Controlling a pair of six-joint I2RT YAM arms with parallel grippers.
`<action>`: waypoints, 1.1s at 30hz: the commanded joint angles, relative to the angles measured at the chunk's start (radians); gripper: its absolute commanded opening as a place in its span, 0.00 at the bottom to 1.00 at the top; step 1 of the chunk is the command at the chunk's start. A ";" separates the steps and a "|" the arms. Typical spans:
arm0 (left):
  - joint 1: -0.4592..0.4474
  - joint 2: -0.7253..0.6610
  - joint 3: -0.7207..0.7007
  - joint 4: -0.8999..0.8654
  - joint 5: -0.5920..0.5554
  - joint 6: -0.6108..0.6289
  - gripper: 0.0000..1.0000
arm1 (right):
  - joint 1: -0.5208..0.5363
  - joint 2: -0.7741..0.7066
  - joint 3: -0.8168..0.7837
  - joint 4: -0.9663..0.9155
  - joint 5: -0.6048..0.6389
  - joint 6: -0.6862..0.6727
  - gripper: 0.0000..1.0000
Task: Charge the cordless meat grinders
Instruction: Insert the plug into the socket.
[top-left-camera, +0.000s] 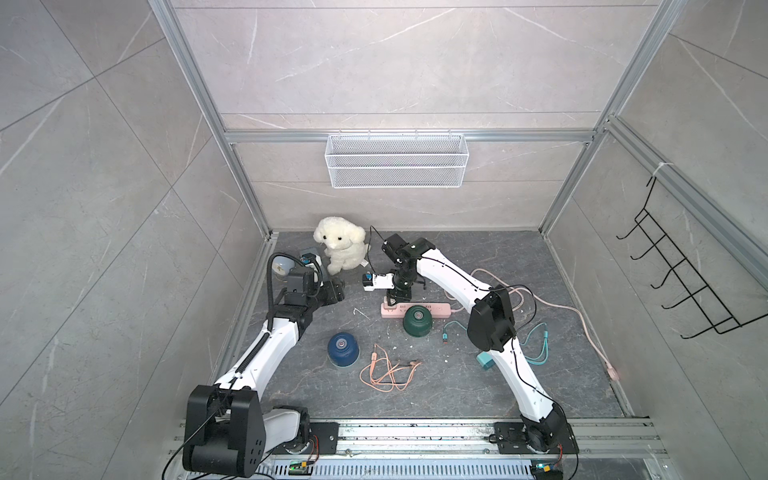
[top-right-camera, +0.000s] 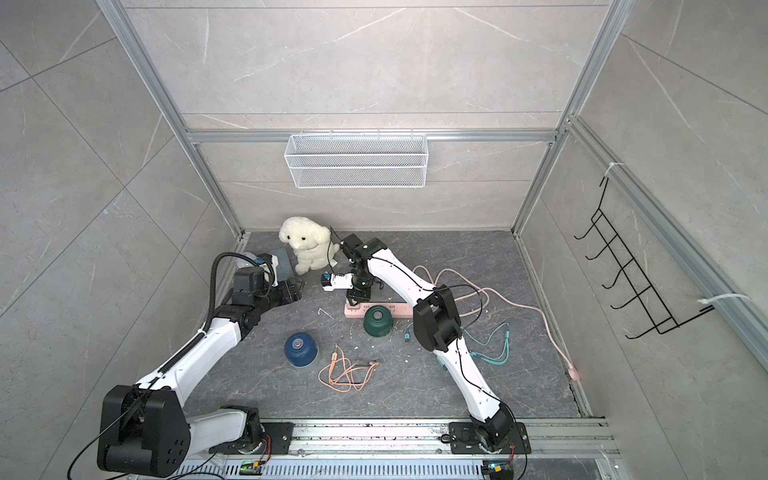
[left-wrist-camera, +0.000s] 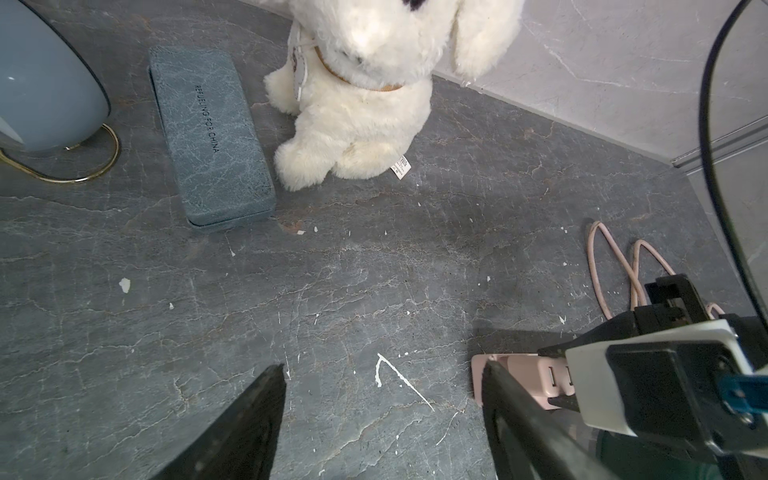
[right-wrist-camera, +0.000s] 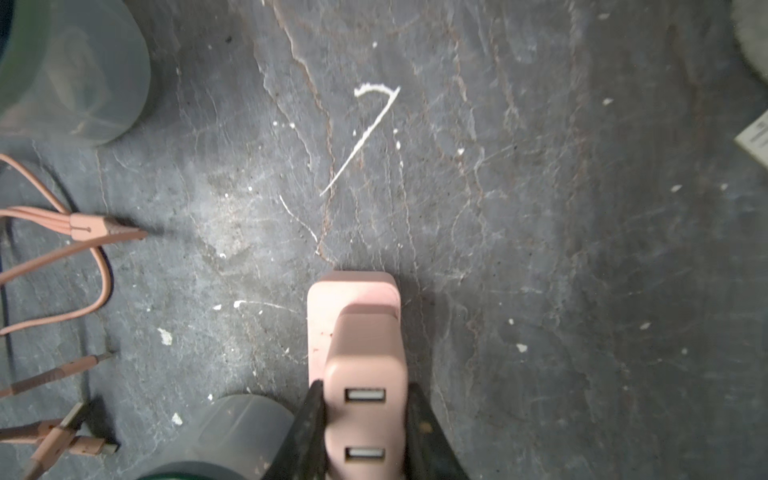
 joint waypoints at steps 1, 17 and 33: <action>0.006 -0.035 -0.006 -0.001 -0.014 0.013 0.77 | 0.013 0.022 0.099 -0.010 -0.067 0.015 0.13; 0.006 -0.047 -0.009 -0.011 -0.011 0.016 0.77 | 0.025 0.173 0.210 -0.175 0.035 0.035 0.26; 0.004 -0.095 0.014 -0.074 0.042 0.014 0.88 | 0.009 -0.344 -0.391 0.401 -0.012 0.231 1.00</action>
